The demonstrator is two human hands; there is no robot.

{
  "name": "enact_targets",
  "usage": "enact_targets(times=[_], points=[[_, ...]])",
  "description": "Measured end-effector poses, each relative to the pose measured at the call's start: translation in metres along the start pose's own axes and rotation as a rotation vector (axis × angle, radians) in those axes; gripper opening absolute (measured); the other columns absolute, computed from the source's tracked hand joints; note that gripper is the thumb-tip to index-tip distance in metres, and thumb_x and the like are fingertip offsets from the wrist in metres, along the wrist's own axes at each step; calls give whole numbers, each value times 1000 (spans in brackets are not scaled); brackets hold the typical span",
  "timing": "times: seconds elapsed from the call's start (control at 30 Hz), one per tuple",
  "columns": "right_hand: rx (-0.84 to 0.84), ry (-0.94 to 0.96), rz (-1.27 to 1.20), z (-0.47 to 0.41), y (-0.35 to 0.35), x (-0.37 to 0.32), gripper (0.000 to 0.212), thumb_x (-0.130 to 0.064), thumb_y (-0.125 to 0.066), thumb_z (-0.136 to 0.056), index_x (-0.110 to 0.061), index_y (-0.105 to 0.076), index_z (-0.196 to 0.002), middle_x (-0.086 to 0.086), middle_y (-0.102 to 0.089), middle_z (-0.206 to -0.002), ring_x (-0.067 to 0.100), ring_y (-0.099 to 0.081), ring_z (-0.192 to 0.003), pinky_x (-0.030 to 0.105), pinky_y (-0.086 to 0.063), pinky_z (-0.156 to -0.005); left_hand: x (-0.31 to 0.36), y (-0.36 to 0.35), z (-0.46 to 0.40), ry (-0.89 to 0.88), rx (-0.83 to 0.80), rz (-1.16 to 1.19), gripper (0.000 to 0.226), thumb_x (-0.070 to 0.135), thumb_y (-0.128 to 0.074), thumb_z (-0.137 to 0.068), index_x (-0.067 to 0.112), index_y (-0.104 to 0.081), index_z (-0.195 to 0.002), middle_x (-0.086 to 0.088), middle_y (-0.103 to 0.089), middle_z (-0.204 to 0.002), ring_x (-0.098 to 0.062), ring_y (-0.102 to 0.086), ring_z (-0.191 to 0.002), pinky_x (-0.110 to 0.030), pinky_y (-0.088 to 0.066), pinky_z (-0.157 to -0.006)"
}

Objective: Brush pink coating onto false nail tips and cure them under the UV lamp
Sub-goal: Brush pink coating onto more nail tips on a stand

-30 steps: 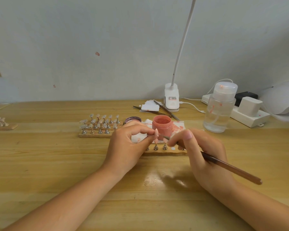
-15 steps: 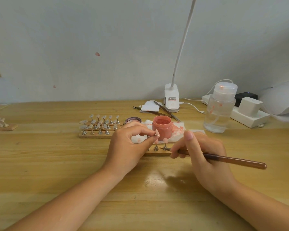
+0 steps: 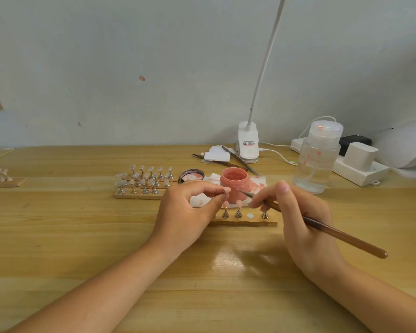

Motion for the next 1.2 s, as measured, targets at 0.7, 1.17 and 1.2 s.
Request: enact_targets(times=[0.7,1.17,1.2], points=[[-63,47,177,0,-12,-6,42,-34,-35,-91,-13,-68,-74,-19,-62,-75,10,-59,-73,24,-43,-66,2,-8,0,-61,-66,7,13,15,-64,-79,24,-70,-86,20,-67,-83,10,-61,-85,-3,-39,-76],[-49,28,11,3,-7,-4,48,-41,-36,-94,-13,-63,-66,1,-62,-64,9,-59,-62,20,-45,-60,-3,-4,1,26,-30,75,10,26,-65,-72,32,-70,-78,27,-66,-72,8,-63,-81,-3,-41,-73],[-39,39,5,2,-6,-5,48,-43,-35,-94,-15,-63,-68,0,-62,-64,9,-59,-61,20,-45,-59,-3,-4,1,19,-29,73,11,24,-65,-73,30,-70,-80,26,-66,-74,8,-63,-82,-3,-41,-74]])
Point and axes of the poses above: each hand's wrist, its own z-axis away from the middle knuckle, its own y-axis out of the back of the hand, x = y × z, the point moved 10 cm from there along -z, towards the middle knuckle
